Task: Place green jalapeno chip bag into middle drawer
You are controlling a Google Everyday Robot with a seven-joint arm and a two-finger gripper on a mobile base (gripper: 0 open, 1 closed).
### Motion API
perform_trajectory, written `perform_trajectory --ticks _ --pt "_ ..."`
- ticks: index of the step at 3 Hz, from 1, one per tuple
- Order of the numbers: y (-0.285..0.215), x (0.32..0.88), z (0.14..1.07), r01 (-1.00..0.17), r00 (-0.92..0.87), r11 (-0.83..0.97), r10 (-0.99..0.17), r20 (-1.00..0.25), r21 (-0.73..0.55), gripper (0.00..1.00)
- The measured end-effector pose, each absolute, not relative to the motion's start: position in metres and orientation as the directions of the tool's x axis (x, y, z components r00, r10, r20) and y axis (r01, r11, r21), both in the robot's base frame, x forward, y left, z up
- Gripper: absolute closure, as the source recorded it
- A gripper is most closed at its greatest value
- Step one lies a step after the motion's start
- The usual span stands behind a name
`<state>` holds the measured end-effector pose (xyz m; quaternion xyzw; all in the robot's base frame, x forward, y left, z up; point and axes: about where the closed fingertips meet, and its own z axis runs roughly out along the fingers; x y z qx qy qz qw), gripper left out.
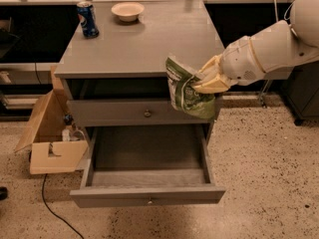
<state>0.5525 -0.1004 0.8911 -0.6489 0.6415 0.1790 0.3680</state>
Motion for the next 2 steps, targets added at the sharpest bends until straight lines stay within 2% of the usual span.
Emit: perform_trajectory --ticks 2 --pt "-0.106 0.538 0.816 -0.975 0.000 0.163 -0.675 -0.737 -0.150 1.00"
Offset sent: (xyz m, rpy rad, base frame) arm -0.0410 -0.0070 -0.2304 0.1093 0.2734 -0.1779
